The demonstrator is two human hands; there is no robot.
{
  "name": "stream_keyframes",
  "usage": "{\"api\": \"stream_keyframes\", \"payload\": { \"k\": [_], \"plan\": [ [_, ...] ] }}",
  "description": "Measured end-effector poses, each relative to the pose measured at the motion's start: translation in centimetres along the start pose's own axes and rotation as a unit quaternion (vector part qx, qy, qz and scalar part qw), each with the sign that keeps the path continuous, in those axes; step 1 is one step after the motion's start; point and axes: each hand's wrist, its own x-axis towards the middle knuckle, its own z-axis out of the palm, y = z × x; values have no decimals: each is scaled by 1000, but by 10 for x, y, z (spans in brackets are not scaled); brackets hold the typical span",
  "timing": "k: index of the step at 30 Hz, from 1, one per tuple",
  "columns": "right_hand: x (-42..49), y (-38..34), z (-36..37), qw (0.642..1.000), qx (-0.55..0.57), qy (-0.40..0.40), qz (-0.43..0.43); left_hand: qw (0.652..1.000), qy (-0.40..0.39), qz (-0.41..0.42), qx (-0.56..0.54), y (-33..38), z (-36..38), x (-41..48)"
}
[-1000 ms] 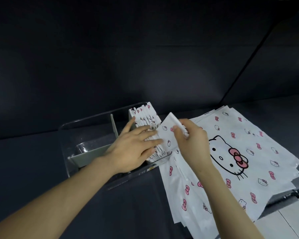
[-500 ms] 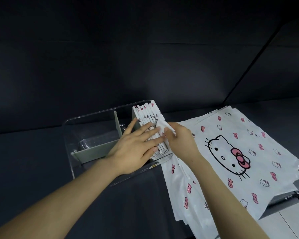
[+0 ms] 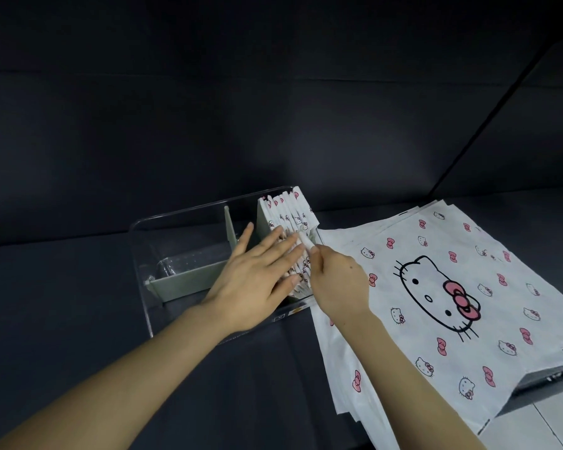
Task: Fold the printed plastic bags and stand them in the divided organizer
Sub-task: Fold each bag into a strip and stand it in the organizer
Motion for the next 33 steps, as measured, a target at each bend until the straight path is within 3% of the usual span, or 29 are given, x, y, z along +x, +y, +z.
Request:
{"api": "stream_keyframes", "payload": {
  "k": [4, 7, 9, 12, 16, 20, 22, 25, 27, 29, 33],
  "plan": [
    [-8, -7, -3, 1000, -4, 14, 0, 1000, 1, -5, 6, -18, -27, -34],
    [-25, -25, -4, 983, -46, 174, -45, 999, -13, -26, 43, -43, -56, -84],
    [-39, -49, 0, 967, -48, 225, -114, 995, -17, -72, 62, -61, -74, -127],
    [-61, -91, 18, 960, -5, 189, -206, 973, -1, -209, 93, -90, -92, -198],
    [-100, -142, 71, 939, 19, 60, -337, 884, -40, -450, 118, -124, -84, -283],
    [-122, -161, 121, 907, -102, -54, -405, 788, -101, -597, 111, -148, -64, -334],
    [-128, -168, 133, 889, -150, -68, -428, 766, -108, -627, 92, -151, -54, -348],
    [-136, -181, 147, 893, -122, -75, -427, 822, -63, -564, 46, -145, -44, -364],
    [-134, -192, 156, 902, -93, -98, -410, 887, -55, -457, 25, -139, -40, -375],
    [-128, -198, 165, 886, -93, -121, -438, 933, -54, -356, -1, -134, -40, -384],
    [-123, -190, 177, 844, -58, -150, -511, 959, 3, -261, -107, -132, -44, -392]
  ]
}}
